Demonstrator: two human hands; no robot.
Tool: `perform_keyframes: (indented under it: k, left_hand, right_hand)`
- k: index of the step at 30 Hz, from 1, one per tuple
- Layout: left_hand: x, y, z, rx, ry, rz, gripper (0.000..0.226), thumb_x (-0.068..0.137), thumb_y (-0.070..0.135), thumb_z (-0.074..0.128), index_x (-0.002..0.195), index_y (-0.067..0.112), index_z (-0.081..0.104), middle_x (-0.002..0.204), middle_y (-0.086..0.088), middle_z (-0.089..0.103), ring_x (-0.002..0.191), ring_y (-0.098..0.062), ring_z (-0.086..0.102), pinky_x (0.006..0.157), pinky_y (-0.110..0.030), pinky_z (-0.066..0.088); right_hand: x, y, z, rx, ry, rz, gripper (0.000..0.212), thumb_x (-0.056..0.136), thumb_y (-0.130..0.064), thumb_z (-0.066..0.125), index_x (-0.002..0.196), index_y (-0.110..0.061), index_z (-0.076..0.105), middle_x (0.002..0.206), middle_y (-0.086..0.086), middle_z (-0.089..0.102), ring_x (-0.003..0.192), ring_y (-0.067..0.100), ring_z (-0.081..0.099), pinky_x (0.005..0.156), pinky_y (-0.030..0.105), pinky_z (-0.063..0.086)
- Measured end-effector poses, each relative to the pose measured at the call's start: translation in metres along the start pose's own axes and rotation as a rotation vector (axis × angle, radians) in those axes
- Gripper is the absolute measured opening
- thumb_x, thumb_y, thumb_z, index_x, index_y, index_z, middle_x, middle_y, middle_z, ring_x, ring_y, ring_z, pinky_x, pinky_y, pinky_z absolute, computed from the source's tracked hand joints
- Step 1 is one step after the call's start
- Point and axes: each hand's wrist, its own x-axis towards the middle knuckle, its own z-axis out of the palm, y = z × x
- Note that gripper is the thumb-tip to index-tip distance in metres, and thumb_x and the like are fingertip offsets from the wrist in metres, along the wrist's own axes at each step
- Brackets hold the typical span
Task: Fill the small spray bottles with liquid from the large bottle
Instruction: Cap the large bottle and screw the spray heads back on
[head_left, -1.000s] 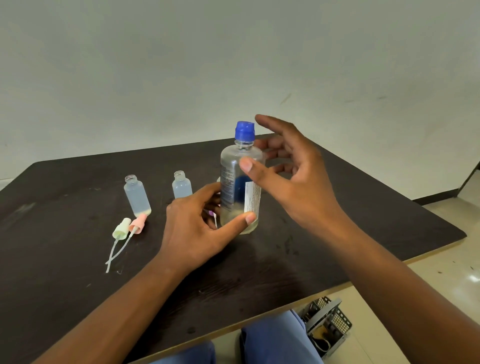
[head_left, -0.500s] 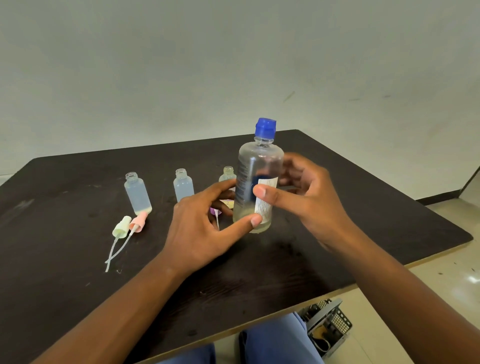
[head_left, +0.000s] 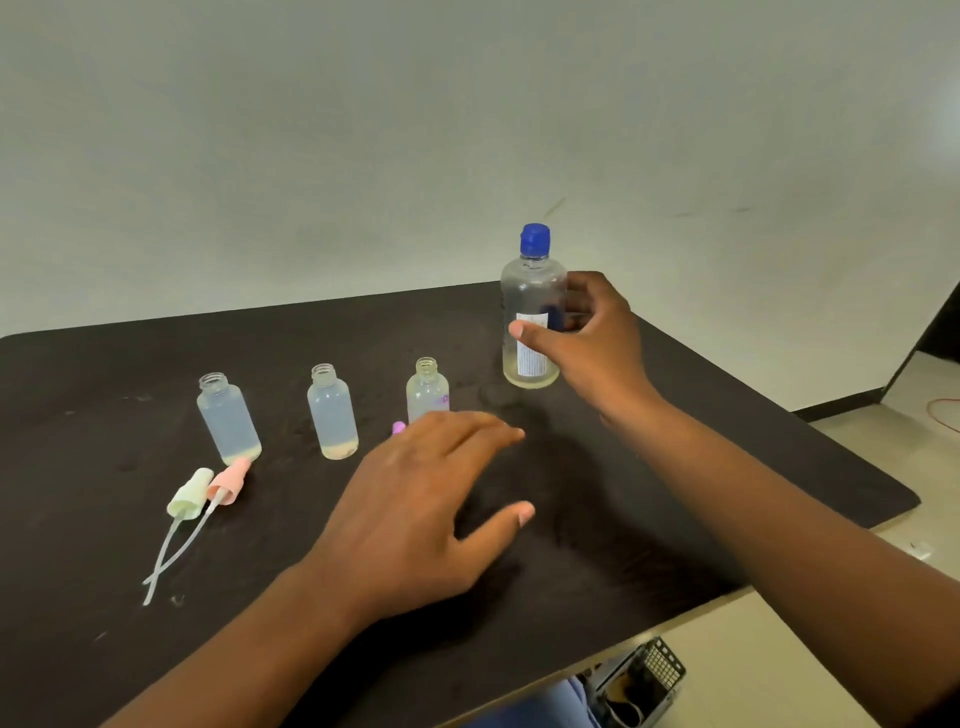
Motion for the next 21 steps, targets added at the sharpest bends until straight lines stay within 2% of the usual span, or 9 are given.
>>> perform_keyframes:
  k: [3,7,13,18,21]
  left_hand:
    - [0.013,0.008,0.006,0.064,-0.132,0.1,0.06,0.097,0.065,0.051,0.144,0.029,0.057,0.142,0.013,0.058,0.13,-0.006,0.053,0.109,-0.027,0.044]
    - [0.038,0.008,0.019,0.08,-0.238,0.04,0.065,0.1,0.068,0.043,0.151,0.029,0.047,0.151,0.012,0.049,0.137,-0.009,0.045,0.114,-0.031,0.04]
    - [0.066,0.005,0.042,0.132,-0.285,-0.058,0.057,0.097,0.064,0.048,0.136,0.024,0.057,0.136,0.005,0.057,0.125,-0.018,0.054,0.103,-0.041,0.05]
    - [0.065,0.006,0.048,0.124,-0.29,-0.1,0.058,0.099,0.064,0.045,0.139,0.024,0.056,0.142,0.004,0.055,0.131,-0.018,0.051,0.107,-0.041,0.047]
    - [0.063,0.007,0.048,0.1,-0.276,-0.107,0.059,0.099,0.064,0.045,0.142,0.025,0.055,0.146,0.005,0.053,0.136,-0.018,0.048,0.111,-0.04,0.045]
  right_hand:
    - [0.028,0.012,0.015,-0.077,-0.008,0.02,0.063,0.075,-0.04,0.094,0.126,-0.027,0.06,0.118,-0.01,0.073,0.103,0.014,0.073,0.097,0.045,0.061]
    - [0.063,0.024,0.034,-0.128,0.0,0.057,0.065,0.077,-0.045,0.092,0.128,-0.024,0.057,0.121,-0.006,0.072,0.107,0.018,0.072,0.097,0.043,0.059]
    - [0.1,0.033,0.053,-0.128,0.04,0.128,0.065,0.082,-0.045,0.088,0.132,-0.023,0.053,0.122,-0.002,0.071,0.109,0.021,0.071,0.098,0.042,0.057]
    - [0.116,0.043,0.062,-0.171,0.032,0.136,0.064,0.084,-0.044,0.087,0.132,-0.02,0.053,0.115,-0.004,0.066,0.106,0.021,0.069,0.092,0.038,0.057]
    - [0.121,0.046,0.064,-0.171,0.036,0.148,0.064,0.084,-0.045,0.086,0.133,-0.02,0.052,0.117,-0.003,0.066,0.108,0.022,0.069,0.093,0.038,0.057]
